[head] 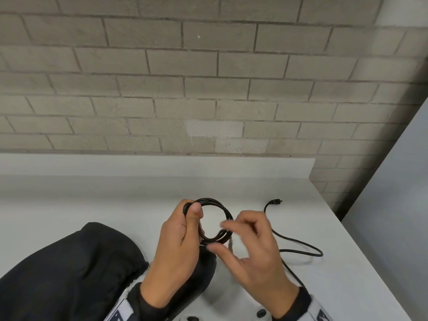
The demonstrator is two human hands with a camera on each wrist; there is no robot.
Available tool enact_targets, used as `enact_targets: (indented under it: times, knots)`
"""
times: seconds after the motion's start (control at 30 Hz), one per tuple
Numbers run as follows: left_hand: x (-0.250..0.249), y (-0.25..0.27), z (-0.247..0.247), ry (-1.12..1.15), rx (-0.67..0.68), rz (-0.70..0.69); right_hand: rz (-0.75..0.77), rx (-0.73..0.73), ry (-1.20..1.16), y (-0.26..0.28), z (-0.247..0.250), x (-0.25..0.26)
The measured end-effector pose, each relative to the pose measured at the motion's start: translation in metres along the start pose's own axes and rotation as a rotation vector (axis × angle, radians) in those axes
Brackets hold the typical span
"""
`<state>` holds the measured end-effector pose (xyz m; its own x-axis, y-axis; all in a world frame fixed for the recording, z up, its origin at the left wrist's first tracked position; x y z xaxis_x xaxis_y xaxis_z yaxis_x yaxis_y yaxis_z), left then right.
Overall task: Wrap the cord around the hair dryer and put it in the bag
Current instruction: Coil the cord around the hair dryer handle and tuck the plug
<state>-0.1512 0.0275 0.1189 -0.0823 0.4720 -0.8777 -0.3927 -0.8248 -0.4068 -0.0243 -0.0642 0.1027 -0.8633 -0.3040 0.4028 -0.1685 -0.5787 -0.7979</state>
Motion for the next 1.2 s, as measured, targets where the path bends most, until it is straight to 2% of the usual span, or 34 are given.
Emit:
enact_targets:
  times: [0.03,0.1,0.17,0.23,0.3,0.4,0.5,0.7,0.77,0.8,0.87,1.0,1.07,1.2]
  knots:
    - [0.0,0.001,-0.001,-0.005,-0.001,0.004,0.053,0.021,0.116,0.002,-0.003,0.002]
    - [0.0,0.002,-0.003,-0.031,-0.005,-0.014,0.055,0.046,0.241,0.004,-0.006,0.005]
    - [0.001,0.002,-0.004,-0.077,-0.028,-0.058,0.009,0.065,0.201,0.002,-0.005,0.011]
    - [0.004,0.002,-0.004,-0.126,-0.058,-0.085,-0.151,0.083,0.017,-0.004,0.0,0.019]
    - [0.008,0.001,-0.005,-0.17,-0.078,-0.105,-0.403,0.127,-0.191,-0.008,0.006,0.023]
    - [0.009,0.001,-0.007,-0.201,-0.086,-0.141,-0.74,0.282,-0.474,-0.018,0.013,0.028]
    - [0.01,0.002,-0.009,-0.209,-0.091,-0.135,-0.929,0.391,-0.755,-0.025,0.022,0.032]
    - [0.012,0.001,-0.011,-0.22,-0.084,-0.156,-1.26,0.256,-1.293,-0.024,0.026,0.03]
    - [0.01,0.0,-0.01,-0.209,-0.074,-0.162,-1.306,0.184,-1.402,-0.019,0.025,0.026]
    - [0.009,-0.001,-0.01,-0.204,-0.071,-0.163,-1.265,0.171,-1.433,-0.017,0.025,0.024]
    - [0.007,-0.004,-0.009,-0.199,-0.076,-0.163,-1.053,0.199,-1.357,-0.013,0.025,0.019]
    - [0.007,-0.007,-0.007,-0.209,-0.064,-0.184,-0.611,0.28,-0.862,0.004,0.02,0.012]
    - [0.006,-0.005,-0.01,-0.184,-0.049,-0.184,-0.501,0.289,-0.649,0.01,0.013,0.012]
    - [0.004,-0.005,-0.014,-0.151,-0.025,-0.169,-0.249,0.146,-0.291,0.018,0.0,0.009]
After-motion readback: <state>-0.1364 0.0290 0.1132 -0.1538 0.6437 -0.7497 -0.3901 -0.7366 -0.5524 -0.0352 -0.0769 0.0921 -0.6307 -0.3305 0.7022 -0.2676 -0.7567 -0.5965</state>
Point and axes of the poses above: each hand's wrist, its own y-axis away from the middle knuckle, its own z-axis out of the back of the hand, x = y × z, the point moved 3 cm from there along -y, towards the middle knuckle
